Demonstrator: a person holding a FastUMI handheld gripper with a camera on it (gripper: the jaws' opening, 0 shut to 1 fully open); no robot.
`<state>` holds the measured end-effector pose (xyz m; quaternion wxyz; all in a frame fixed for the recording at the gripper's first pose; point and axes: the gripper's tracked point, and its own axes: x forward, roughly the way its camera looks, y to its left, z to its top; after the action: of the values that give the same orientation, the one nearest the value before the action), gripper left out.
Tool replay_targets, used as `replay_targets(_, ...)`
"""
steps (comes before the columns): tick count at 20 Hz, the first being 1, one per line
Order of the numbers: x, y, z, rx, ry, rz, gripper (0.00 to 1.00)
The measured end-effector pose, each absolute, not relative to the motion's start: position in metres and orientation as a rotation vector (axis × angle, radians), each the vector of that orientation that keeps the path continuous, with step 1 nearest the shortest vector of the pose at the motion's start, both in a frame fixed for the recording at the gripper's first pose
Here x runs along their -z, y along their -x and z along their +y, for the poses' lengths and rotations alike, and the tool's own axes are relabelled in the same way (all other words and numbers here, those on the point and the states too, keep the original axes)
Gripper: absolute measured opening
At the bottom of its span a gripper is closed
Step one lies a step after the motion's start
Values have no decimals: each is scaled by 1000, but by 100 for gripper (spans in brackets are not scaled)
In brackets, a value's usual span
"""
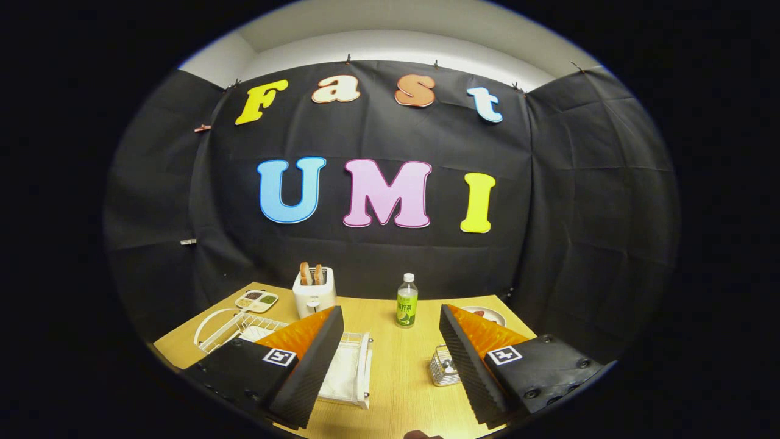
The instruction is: Take the plate from the dish rack, then take the spoon from the basket and place it into the plate.
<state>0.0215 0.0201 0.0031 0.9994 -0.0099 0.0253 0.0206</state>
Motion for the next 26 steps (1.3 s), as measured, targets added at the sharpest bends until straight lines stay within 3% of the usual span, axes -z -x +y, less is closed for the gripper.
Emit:
replay_targets(10, -9, -86, 80, -90, 127, 106, 98)
replay_targets(24, 129, -151, 107, -8, 398, 477, 95)
replay_targets(25, 135, -152, 107, 1, 387, 500, 93)
replay_targets(26, 142, -153, 108, 1, 372, 527, 80)
